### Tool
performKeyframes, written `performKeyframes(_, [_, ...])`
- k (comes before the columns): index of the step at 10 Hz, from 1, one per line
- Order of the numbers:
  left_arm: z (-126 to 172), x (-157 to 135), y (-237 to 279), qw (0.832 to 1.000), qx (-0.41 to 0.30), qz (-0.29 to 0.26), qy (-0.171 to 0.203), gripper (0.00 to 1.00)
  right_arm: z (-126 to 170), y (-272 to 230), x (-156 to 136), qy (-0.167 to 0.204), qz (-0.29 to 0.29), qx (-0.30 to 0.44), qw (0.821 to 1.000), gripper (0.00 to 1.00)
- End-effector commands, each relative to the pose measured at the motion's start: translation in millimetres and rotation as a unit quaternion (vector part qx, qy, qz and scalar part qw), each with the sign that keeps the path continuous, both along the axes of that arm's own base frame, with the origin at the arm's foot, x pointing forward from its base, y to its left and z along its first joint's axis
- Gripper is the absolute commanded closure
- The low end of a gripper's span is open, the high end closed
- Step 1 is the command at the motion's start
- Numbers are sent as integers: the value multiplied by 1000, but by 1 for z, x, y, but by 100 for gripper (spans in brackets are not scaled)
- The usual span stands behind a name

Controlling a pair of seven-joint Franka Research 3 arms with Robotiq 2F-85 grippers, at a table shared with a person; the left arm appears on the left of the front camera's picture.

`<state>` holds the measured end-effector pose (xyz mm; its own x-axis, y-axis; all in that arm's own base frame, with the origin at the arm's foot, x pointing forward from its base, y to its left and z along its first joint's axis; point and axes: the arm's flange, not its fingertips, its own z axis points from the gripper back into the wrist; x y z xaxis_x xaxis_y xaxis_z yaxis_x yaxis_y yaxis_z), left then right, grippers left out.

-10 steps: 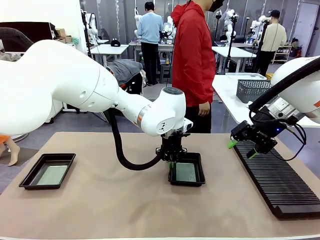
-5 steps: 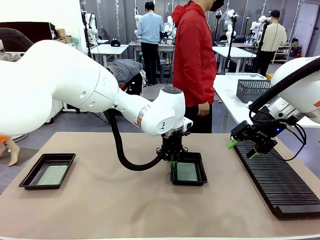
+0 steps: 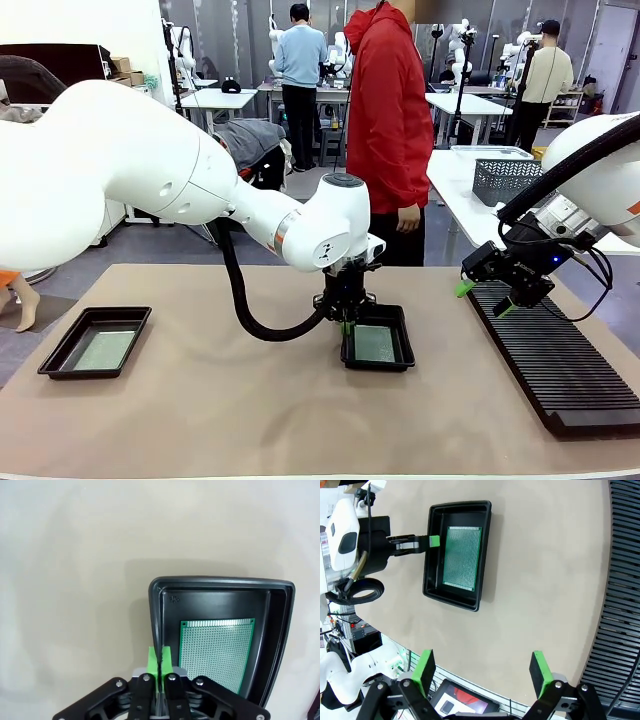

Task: Inspect and transfer BCBs to ESD trays.
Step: Pick up the ESD tray and place it on the left side of the table.

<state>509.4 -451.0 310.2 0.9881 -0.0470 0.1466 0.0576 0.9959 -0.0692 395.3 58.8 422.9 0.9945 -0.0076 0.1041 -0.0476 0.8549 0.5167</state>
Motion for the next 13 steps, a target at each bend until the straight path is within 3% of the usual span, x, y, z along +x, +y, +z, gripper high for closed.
performKeyframes(1, [-1, -2, 25, 999, -37, -13, -6, 97, 2, 2, 2, 6, -7, -2, 1000, 0])
performKeyframes(8, [-4, -6, 68, 990, -129, -52, -23, 97, 2, 2, 2, 6, -7, -2, 1000, 0])
performKeyframes(13, [28, -18, 117, 986, -156, -52, -25, 97, 2, 2, 2, 6, -7, -2, 1000, 0])
